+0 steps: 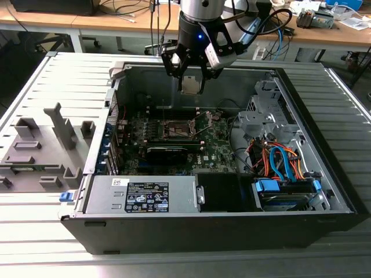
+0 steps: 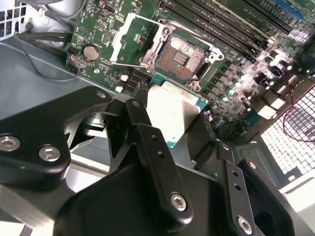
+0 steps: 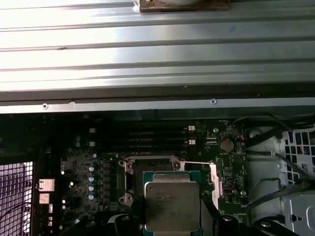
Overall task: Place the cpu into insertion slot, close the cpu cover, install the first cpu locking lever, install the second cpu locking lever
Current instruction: 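Place the cpu into insertion slot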
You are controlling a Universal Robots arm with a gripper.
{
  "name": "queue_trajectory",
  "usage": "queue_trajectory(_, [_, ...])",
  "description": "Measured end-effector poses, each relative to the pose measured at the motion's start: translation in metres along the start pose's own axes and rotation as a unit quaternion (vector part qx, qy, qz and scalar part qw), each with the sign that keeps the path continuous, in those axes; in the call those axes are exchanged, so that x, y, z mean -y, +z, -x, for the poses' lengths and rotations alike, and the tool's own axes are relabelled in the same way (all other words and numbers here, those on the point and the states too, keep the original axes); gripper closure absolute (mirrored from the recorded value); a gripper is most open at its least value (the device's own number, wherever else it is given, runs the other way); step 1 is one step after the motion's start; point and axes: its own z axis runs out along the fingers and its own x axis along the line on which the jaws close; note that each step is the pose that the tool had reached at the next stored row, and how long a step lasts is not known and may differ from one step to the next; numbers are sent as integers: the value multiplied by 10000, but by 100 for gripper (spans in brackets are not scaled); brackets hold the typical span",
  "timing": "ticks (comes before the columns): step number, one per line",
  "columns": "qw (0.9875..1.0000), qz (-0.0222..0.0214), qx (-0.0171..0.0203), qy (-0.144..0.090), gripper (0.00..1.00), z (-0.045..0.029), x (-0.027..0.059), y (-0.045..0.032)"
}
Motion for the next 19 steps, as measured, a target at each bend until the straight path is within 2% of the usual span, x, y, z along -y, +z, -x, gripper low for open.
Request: queue_trajectory(19, [10000, 0, 0, 0, 46, 1, 35, 27])
